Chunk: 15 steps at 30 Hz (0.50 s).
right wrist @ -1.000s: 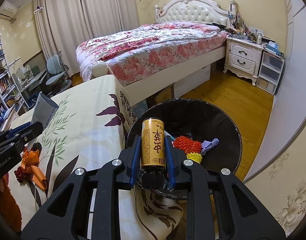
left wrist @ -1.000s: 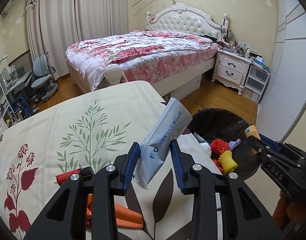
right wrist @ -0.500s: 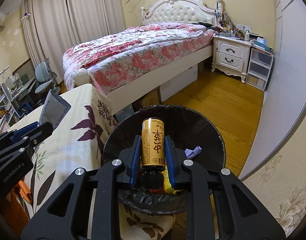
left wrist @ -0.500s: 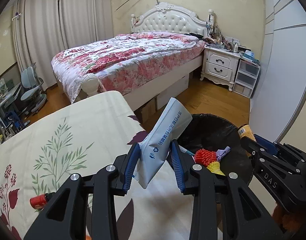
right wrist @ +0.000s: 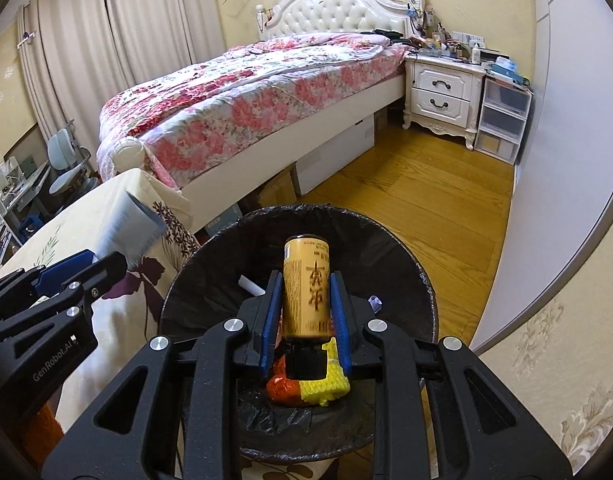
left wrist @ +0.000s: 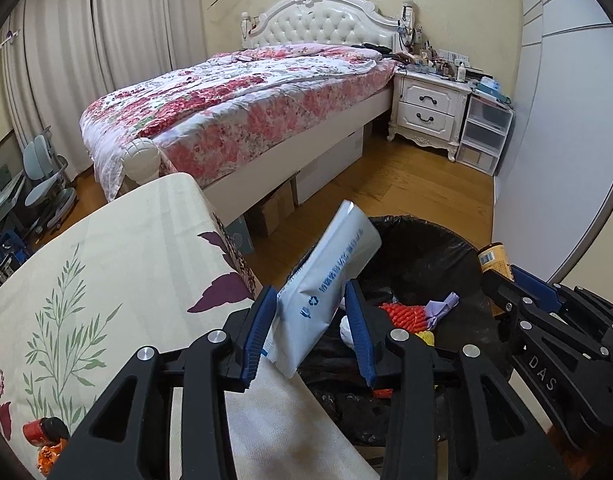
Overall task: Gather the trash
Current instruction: 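Carry the tube and gold can over the bin with both grippers, then open both grippers to drop the tube and can into the bin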
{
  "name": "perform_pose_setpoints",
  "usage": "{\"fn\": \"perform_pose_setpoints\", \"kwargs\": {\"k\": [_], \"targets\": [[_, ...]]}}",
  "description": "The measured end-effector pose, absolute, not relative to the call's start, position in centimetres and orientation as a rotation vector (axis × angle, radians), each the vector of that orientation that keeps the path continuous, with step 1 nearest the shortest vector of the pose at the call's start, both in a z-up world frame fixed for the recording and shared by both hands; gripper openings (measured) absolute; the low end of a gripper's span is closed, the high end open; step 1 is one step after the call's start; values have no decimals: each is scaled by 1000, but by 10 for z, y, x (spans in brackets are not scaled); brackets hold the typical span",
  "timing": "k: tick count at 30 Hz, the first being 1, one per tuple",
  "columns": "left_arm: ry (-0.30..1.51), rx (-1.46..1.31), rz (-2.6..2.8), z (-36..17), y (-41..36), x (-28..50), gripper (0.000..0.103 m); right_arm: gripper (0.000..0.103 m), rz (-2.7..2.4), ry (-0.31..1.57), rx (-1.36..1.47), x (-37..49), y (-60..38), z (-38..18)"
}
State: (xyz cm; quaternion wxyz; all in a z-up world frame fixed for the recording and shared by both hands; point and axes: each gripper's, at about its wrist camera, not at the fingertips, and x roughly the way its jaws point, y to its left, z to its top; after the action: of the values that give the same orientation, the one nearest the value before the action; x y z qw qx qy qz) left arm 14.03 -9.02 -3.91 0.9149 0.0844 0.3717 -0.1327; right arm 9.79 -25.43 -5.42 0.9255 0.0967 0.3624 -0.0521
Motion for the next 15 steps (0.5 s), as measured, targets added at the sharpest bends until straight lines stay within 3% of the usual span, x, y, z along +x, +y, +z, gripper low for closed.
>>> {"fn": "perform_pose_setpoints", "kwargs": {"k": [2, 6, 15], "targets": [[764, 178, -264, -41, -90, 141, 59, 29, -117, 745, 200, 99, -256, -56], [751, 172, -243, -39, -85, 136, 75, 39, -146, 740, 193, 95, -259, -57], [765, 130, -204, -29, -62, 123, 82, 72, -161, 726, 185, 77, -256, -51]]}}
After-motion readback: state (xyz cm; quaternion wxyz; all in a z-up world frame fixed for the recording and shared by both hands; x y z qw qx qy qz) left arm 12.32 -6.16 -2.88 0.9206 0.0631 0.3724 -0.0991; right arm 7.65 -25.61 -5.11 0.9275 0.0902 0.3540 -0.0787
